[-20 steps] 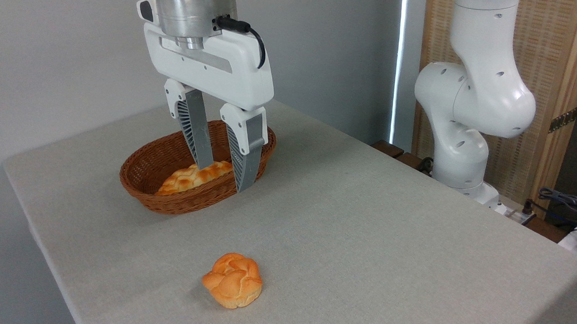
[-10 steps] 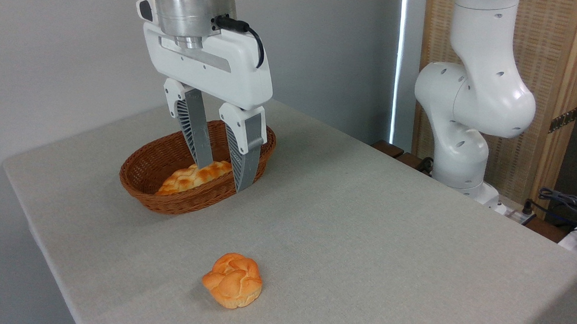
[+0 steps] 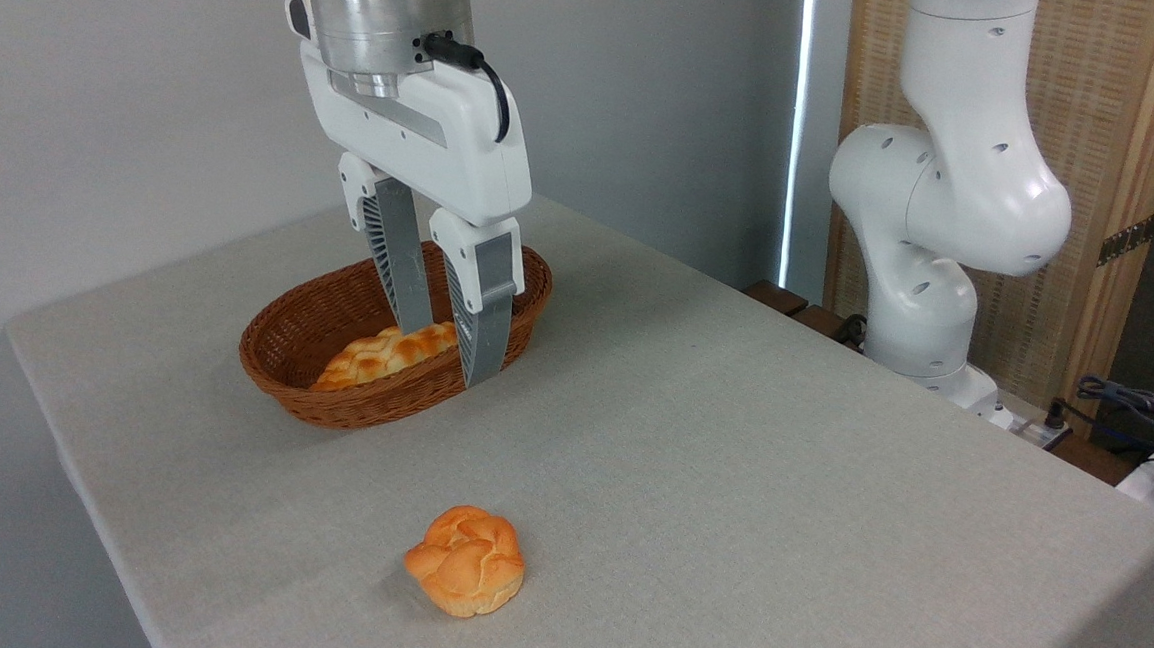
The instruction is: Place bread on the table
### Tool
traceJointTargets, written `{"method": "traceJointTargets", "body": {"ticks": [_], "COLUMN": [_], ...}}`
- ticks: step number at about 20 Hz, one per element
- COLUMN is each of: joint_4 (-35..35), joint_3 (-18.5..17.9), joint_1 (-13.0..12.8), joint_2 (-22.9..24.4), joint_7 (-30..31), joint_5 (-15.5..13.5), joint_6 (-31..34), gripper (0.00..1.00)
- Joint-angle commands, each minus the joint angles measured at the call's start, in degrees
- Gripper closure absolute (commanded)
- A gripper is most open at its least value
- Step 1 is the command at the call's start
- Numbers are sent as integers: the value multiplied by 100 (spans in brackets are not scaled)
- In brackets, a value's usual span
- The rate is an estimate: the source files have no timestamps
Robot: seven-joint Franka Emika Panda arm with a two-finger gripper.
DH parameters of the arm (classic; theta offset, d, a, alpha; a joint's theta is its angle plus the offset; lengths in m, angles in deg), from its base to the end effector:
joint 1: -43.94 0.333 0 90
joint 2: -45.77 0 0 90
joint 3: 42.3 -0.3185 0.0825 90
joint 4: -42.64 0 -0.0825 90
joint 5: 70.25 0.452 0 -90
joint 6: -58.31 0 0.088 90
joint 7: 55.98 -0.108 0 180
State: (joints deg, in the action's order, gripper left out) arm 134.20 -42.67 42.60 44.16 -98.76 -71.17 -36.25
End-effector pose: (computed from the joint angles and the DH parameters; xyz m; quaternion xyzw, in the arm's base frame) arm 0.6378 -0.0125 0.6006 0.9281 -0.3720 0.0142 0.0031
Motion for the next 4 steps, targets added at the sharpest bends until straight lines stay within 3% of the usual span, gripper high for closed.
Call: {"method": "traceJointTargets", "body": {"ticks": [1, 4], "joint_4": [3, 3], "joint_3": [-24, -24], "joint_1": [1, 1], "joint_2": [73, 73], "joint_7": [-187, -152], "joint_5": [-75, -84], "joint_6": [192, 192], "gripper": [0, 0]}}
